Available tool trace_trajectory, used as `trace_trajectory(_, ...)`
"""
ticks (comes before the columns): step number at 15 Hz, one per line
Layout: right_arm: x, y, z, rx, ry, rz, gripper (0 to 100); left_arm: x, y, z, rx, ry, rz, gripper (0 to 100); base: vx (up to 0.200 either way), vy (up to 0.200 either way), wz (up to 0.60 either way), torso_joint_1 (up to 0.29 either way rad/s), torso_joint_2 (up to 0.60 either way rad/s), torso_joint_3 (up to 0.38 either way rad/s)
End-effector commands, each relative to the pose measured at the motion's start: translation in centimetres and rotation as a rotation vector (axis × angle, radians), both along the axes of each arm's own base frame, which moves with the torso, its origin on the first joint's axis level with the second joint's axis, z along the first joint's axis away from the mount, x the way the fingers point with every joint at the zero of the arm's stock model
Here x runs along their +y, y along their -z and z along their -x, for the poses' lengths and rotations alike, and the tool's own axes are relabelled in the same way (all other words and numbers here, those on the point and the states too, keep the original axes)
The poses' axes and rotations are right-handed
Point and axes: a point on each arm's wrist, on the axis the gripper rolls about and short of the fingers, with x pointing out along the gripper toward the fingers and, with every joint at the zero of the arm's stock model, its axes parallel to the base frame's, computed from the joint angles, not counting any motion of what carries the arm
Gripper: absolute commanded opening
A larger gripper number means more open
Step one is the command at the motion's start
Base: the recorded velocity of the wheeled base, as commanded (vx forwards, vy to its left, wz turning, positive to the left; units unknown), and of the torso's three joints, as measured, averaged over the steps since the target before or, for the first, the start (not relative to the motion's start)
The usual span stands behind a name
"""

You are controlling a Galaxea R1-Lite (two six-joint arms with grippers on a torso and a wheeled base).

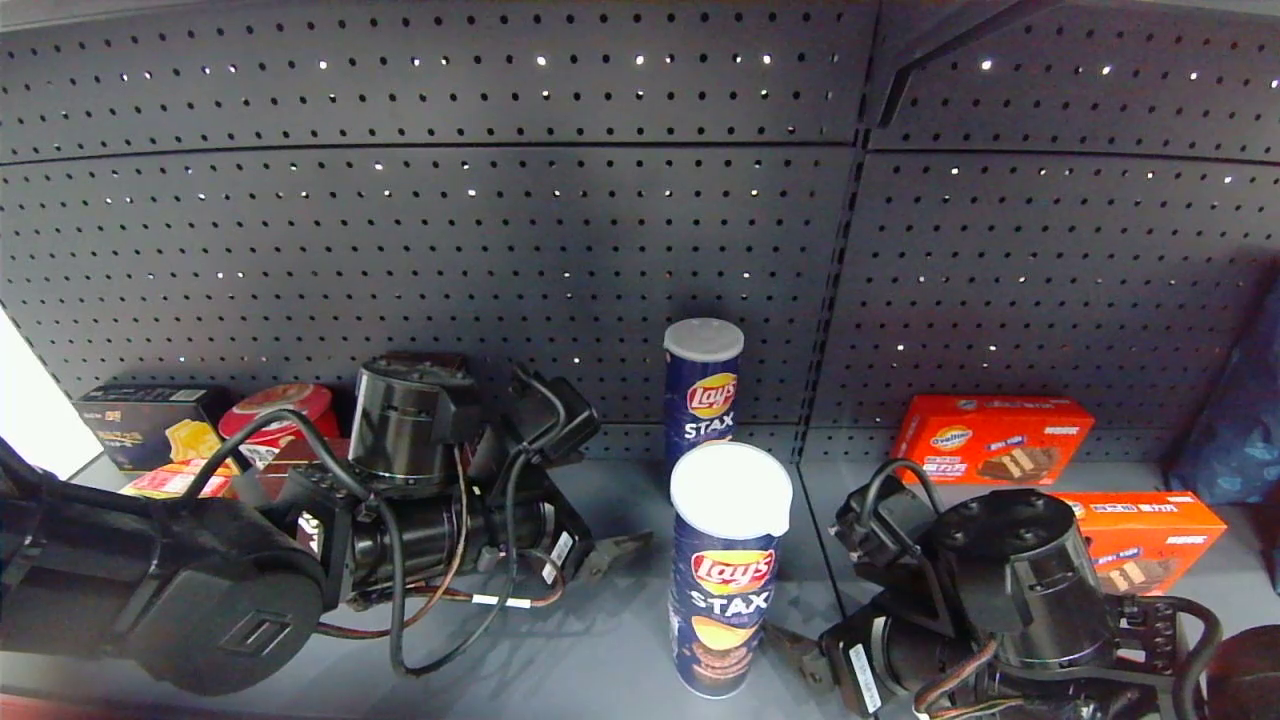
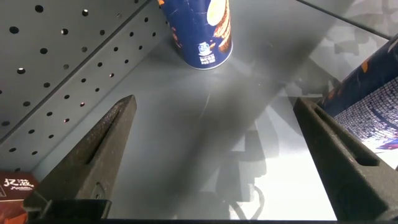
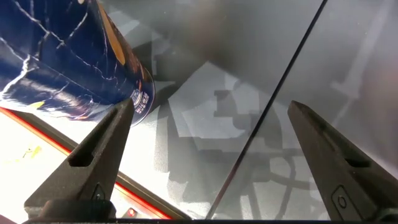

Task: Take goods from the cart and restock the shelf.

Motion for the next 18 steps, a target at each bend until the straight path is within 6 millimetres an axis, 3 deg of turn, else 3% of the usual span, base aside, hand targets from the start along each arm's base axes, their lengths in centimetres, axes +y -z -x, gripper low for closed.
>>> trace_trajectory(1,0.1,0.0,0.0,0.001,-0.002,0.001,100,0.0,0.1,0.0,0.001,0.001,-0.002,100,0.000,0.000,0.00,0.000,0.00,0.000)
trace_trajectory(14,0.3,0.1,0.0,-0.002,-0.008,-0.002,100,-0.1,0.3,-0.1,-0.003,0.001,0.003,100,0.000,0.000,0.00,0.000,0.00,0.000)
trace_trajectory(18,-2.2,-2.2,1.6,-0.067,0.020,-0.071,100,1.8,-1.6,0.5,-0.052,-0.042,0.031,100,0.000,0.000,0.00,0.000,0.00,0.000)
